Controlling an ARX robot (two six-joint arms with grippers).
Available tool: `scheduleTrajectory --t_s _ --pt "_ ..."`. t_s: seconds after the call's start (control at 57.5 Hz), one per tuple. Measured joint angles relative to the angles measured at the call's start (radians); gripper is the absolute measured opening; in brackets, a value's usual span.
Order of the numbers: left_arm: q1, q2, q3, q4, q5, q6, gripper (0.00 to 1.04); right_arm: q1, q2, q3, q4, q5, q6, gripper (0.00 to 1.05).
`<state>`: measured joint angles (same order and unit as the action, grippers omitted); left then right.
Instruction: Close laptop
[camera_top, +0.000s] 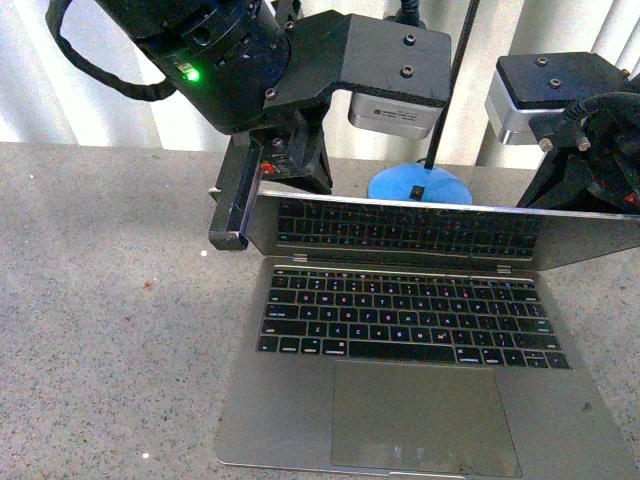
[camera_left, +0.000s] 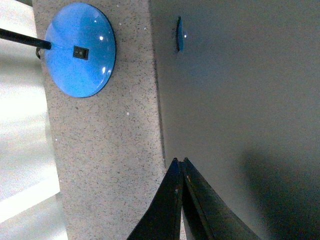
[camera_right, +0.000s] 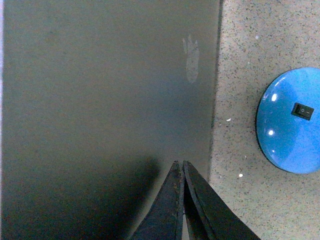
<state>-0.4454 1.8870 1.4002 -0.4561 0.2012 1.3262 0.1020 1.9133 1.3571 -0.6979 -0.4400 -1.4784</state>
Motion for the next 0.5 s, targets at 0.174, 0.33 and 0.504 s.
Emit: scheduleTrajectory --t_s 0.174,0.33,0.504 --pt "-0.007 -0.01 -0.026 0.003 0.001 -0.002 0.04 0.002 0.0 -0.025 0.007 0.005 -0.004 0.03" --pt "-0.01 -0.016 -0.039 0.003 0.004 -0.002 0.04 0.009 -0.003 -0.048 0.007 0.009 -0.009 0.03" --pt "-0.011 -0.018 -0.046 0.005 0.004 -0.002 0.04 0.017 -0.013 -0.066 0.007 0.016 -0.011 0.03"
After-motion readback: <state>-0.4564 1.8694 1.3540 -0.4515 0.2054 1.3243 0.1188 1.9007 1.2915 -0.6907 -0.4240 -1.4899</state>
